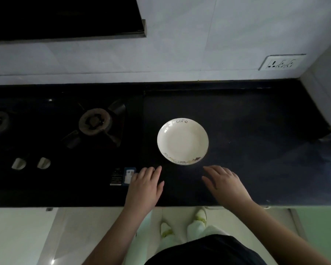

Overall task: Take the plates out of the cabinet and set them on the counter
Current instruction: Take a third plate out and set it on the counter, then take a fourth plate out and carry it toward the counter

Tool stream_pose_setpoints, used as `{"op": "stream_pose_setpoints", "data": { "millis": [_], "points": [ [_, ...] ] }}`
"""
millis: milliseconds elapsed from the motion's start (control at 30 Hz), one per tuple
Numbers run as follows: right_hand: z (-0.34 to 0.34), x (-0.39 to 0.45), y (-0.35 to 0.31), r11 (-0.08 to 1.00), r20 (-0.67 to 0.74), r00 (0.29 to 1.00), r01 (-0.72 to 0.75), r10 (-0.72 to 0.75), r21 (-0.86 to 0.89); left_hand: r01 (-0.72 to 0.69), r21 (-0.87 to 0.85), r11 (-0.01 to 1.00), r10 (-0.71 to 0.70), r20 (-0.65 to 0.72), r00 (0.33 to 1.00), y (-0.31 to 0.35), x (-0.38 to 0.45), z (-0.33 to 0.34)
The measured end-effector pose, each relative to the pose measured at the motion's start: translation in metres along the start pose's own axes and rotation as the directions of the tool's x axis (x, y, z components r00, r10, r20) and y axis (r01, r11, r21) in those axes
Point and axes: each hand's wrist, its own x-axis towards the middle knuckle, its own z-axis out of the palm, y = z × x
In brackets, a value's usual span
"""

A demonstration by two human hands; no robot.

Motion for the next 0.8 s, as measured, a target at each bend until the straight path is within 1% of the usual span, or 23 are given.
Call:
{"op": "stream_pose_setpoints", "data": {
  "millis": [133, 233, 333, 467, 567, 700, 800],
  "points": [
    [0.007, -0.031, -0.009, 0.993, -0.052, 0.995, 0.082, -0.087, -0.09, 0.009, -0.003, 1.0, -0.009, 0.057, 0.998, 0.012, -0.021, 0.002],
    [0.008, -0.049, -0.008, 0.982, -0.076, 0.989, 0.11, -0.123, -0.154, 0.016, 0.041, 0.999, -0.018, 0.06, 0.998, 0.021, -0.038, -0.009],
    [0.005, -0.066, -0.004, 0.971, -0.081, 0.985, 0.131, -0.15, -0.199, 0.042, 0.065, 0.997, -0.044, 0.03, 0.999, 0.036, -0.058, -0.016],
    [-0.001, -0.101, 0.006, 0.967, -0.123, 0.973, 0.171, -0.196, -0.189, 0.087, 0.074, 0.993, -0.088, 0.015, 0.996, 0.065, -0.087, -0.022],
    [-0.002, -0.133, 0.027, 0.961, -0.131, 0.967, 0.192, -0.221, -0.202, 0.127, 0.056, 0.99, -0.128, 0.015, 0.992, 0.097, -0.114, -0.022],
    [0.001, -0.17, 0.055, 0.953, -0.103, 0.967, 0.207, -0.234, -0.221, 0.196, 0.022, 0.98, -0.195, -0.047, 0.98, 0.144, -0.152, -0.029],
    [0.008, -0.193, 0.059, 0.949, -0.074, 0.963, 0.239, -0.258, -0.206, 0.215, 0.054, 0.975, -0.212, -0.046, 0.976, 0.164, -0.183, -0.038]
  ]
}}
